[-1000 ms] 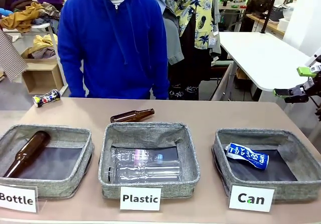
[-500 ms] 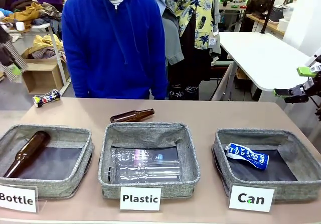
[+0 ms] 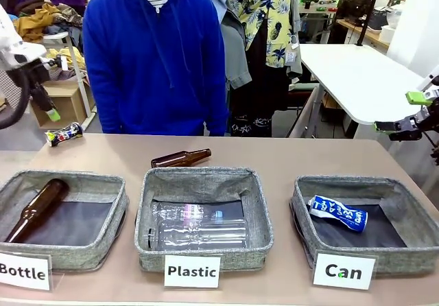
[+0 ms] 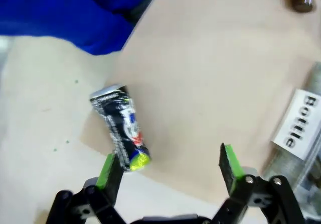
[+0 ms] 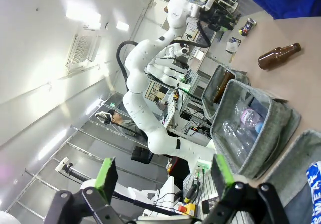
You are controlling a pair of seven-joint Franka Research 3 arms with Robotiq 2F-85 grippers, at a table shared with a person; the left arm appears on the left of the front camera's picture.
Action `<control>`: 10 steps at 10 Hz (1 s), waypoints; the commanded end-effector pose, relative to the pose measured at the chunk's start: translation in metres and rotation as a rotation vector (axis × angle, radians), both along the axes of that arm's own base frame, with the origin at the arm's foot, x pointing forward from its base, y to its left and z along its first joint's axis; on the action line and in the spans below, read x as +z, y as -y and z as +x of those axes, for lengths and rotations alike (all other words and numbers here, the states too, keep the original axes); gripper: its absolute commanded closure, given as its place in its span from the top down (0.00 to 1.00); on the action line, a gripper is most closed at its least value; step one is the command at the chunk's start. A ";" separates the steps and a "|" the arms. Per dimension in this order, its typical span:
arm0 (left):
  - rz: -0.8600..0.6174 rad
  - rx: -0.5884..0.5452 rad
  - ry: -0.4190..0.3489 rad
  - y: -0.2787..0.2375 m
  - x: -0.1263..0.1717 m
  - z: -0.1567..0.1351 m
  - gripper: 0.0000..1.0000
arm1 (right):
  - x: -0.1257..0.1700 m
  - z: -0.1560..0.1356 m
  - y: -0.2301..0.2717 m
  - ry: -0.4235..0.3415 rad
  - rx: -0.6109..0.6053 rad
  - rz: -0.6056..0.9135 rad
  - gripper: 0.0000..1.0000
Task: Sort the can waste into the basket.
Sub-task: Pick up the can waste from the table and place it in the right Fabric basket.
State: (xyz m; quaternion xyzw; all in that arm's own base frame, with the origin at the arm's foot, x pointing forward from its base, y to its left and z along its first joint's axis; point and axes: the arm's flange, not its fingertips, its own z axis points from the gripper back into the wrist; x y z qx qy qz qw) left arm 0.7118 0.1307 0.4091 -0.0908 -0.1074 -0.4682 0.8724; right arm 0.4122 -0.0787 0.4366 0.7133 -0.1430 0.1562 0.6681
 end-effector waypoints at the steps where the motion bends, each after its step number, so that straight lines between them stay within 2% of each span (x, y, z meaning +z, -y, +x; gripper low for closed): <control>1: 0.111 0.155 0.069 0.001 -0.023 0.014 1.00 | 0.002 -0.003 0.001 0.016 0.009 -0.001 1.00; 2: 0.136 0.186 0.102 0.005 -0.038 0.021 1.00 | 0.002 -0.003 0.001 0.016 0.009 -0.001 1.00; 3: 0.125 0.180 0.104 0.011 -0.049 0.025 1.00 | 0.002 -0.003 0.001 0.016 0.009 -0.001 1.00; 4: 0.180 0.160 0.108 0.016 -0.065 0.032 1.00 | 0.002 -0.003 0.001 0.016 0.009 -0.001 1.00; 5: 0.215 0.169 0.074 0.018 -0.077 0.038 1.00 | 0.002 -0.003 0.001 0.016 0.009 -0.001 1.00; 8: 0.257 0.184 0.071 0.009 -0.099 0.053 1.00 | 0.002 -0.003 0.001 0.016 0.009 -0.001 1.00; 10: 0.278 0.166 0.042 0.011 -0.107 0.055 1.00 | 0.002 -0.003 0.001 0.016 0.009 -0.001 1.00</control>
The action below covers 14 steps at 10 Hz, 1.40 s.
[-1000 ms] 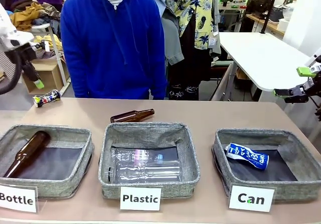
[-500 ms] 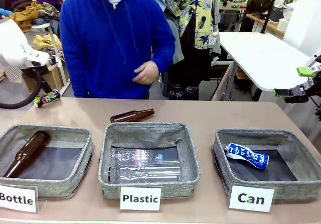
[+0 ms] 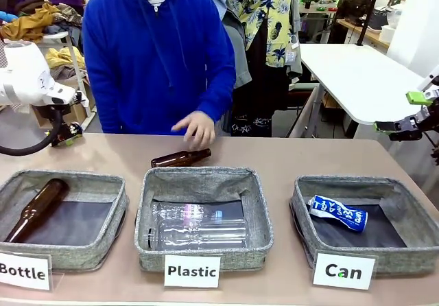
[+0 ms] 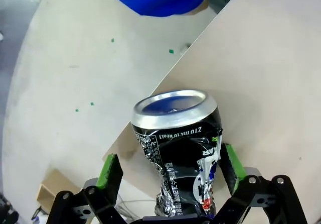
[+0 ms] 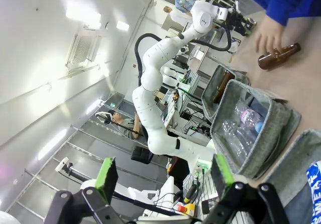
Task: Sort the can waste into the basket.
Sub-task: Pick up the can waste from the table and place it in the right Fabric basket.
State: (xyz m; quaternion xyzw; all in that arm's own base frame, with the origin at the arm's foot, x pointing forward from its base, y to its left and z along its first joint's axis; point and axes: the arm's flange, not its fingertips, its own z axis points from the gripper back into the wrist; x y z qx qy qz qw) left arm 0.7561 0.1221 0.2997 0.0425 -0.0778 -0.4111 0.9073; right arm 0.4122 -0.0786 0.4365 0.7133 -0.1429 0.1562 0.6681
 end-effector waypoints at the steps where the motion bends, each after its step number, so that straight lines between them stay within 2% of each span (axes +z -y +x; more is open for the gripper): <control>1: 0.031 -0.004 -0.030 0.004 0.002 0.011 0.82 | 0.002 -0.003 0.001 0.016 0.009 -0.001 1.00; 2: 0.044 -0.004 -0.046 0.003 0.003 0.011 0.48 | 0.002 -0.003 0.001 0.016 0.009 -0.001 1.00; 4: 0.053 -0.003 -0.058 0.004 0.004 0.010 0.00 | 0.002 -0.003 0.001 0.016 0.009 -0.001 1.00; 6: 0.041 -0.013 -0.061 0.003 0.007 0.009 0.00 | 0.002 -0.003 0.001 0.016 0.009 -0.001 1.00; 7: 0.031 -0.012 -0.060 0.001 0.012 0.007 0.03 | 0.002 -0.003 0.001 0.016 0.009 -0.001 1.00; 8: 0.015 -0.010 -0.050 -0.003 0.020 0.003 0.00 | 0.002 -0.003 0.001 0.016 0.009 -0.001 1.00; 10: -0.043 0.012 0.001 -0.010 0.056 -0.021 0.00 | 0.002 -0.003 0.001 0.016 0.009 -0.001 1.00; 11: -0.123 -0.005 0.000 -0.014 0.089 -0.048 0.00 | 0.002 -0.003 0.001 0.016 0.009 -0.001 1.00; 12: -0.207 -0.065 -0.027 -0.017 0.128 -0.087 0.00 | 0.002 -0.003 0.001 0.016 0.009 -0.001 1.00; 13: -0.278 -0.143 -0.080 -0.017 0.157 -0.129 0.00 | 0.002 -0.003 0.001 0.016 0.009 -0.001 1.00; 14: -0.343 -0.254 -0.087 -0.020 0.178 -0.171 0.00 | 0.002 -0.003 0.001 0.016 0.009 -0.001 1.00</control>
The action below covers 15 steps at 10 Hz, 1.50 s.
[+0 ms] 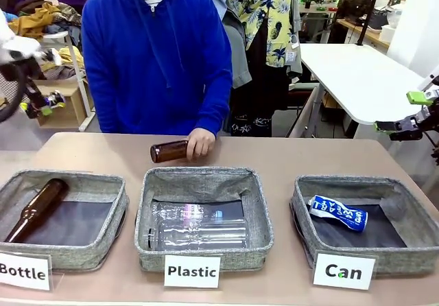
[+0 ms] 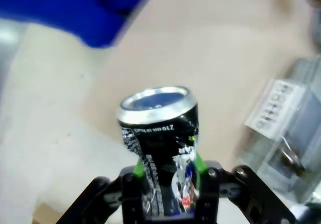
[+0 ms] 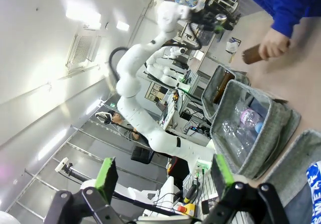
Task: Sort the can waste into the basket.
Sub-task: Pick up the can waste from the table and place it in the right Fabric basket.
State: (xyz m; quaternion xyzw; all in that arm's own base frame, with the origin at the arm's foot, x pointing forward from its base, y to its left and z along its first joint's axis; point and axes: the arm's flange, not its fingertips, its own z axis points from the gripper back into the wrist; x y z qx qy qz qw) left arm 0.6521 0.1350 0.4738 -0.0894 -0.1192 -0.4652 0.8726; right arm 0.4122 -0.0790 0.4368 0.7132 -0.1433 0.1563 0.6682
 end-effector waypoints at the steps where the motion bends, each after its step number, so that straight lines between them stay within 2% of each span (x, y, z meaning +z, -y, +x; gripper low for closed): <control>1: -0.098 -0.168 -0.025 -0.015 0.020 -0.109 0.00 | 0.002 -0.003 0.001 0.016 0.010 -0.001 1.00; 3: -0.133 -0.252 0.036 -0.028 0.040 -0.191 0.03 | 0.002 -0.003 0.001 0.016 0.010 -0.001 1.00; 5: -0.098 -0.376 0.095 -0.028 0.037 -0.245 0.03 | 0.002 -0.003 0.001 0.016 0.010 -0.001 1.00; 6: -0.077 -0.390 0.143 -0.030 0.035 -0.267 0.03 | 0.002 -0.003 0.001 0.016 0.010 -0.001 1.00; 7: -0.090 -0.364 0.170 -0.034 0.038 -0.274 0.03 | 0.002 -0.003 0.001 0.016 0.010 -0.001 1.00; 8: -0.126 -0.365 0.088 -0.040 0.044 -0.257 0.03 | 0.002 -0.003 0.001 0.016 0.010 -0.001 1.00; 9: -0.111 -0.376 0.119 -0.038 0.041 -0.271 0.33 | 0.002 -0.003 0.001 0.016 0.010 -0.001 1.00; 10: -0.265 -0.474 0.158 -0.093 0.067 -0.250 0.33 | 0.002 -0.003 0.001 0.016 0.010 -0.001 1.00; 11: -0.357 -0.576 0.124 -0.149 0.092 -0.236 0.33 | 0.002 -0.003 0.001 0.016 0.010 -0.001 1.00; 12: -0.419 -0.659 0.126 -0.180 0.108 -0.241 0.33 | 0.002 -0.003 0.001 0.016 0.010 -0.001 1.00; 13: -0.491 -0.686 0.162 -0.197 0.111 -0.248 0.33 | 0.002 -0.003 0.001 0.016 0.010 -0.001 1.00; 15: -0.564 -0.749 0.292 -0.216 0.110 -0.266 0.33 | 0.002 -0.003 0.001 0.016 0.010 -0.001 1.00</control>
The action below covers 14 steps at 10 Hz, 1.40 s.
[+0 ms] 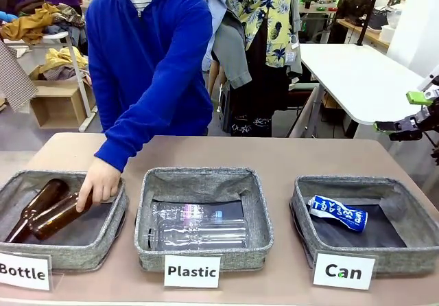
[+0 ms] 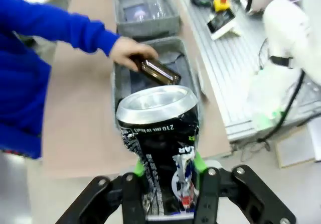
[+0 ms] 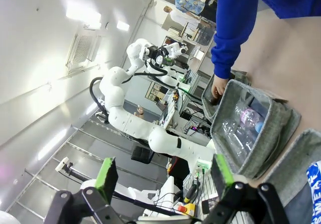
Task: Sort the can waste into the basket.
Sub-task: Pick up the can waste from the table and place it in the right Fabric basket.
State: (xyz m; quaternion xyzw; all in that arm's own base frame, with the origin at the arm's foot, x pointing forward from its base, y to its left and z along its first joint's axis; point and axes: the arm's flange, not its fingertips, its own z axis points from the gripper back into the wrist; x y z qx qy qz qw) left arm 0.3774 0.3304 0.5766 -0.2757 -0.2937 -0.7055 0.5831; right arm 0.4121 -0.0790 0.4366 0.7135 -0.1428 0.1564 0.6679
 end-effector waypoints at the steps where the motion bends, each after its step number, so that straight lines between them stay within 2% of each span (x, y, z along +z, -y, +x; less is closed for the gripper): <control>1: -0.097 0.049 0.045 -0.027 0.003 -0.001 0.33 | 0.002 -0.003 0.001 0.016 0.009 -0.001 1.00; 4: -0.116 0.050 0.035 -0.019 -0.004 0.002 0.33 | 0.002 -0.003 0.001 0.016 0.009 -0.001 1.00; 6: -0.118 -0.018 -0.006 0.000 -0.008 0.009 0.33 | 0.002 -0.003 0.001 0.016 0.009 -0.001 1.00; 7: -0.091 -0.021 -0.062 0.030 -0.008 0.015 0.33 | 0.002 -0.003 0.001 0.016 0.009 -0.001 1.00; 8: -0.071 -0.048 -0.077 0.069 -0.007 0.016 0.33 | 0.002 -0.003 0.001 0.016 0.009 -0.001 1.00; 9: -0.052 -0.168 -0.082 0.116 -0.005 0.014 0.33 | 0.002 -0.003 0.001 0.016 0.009 -0.001 1.00; 11: 0.030 -0.250 -0.168 0.203 -0.014 -0.006 0.33 | 0.002 -0.003 0.001 0.016 0.009 -0.001 1.00; 13: -0.097 -0.079 -0.186 0.289 -0.014 -0.012 0.33 | 0.000 0.000 0.000 0.000 0.000 0.000 1.00; 14: -0.196 0.006 -0.181 0.328 -0.013 -0.012 0.33 | 0.032 -0.023 0.012 0.002 -0.037 -0.073 1.00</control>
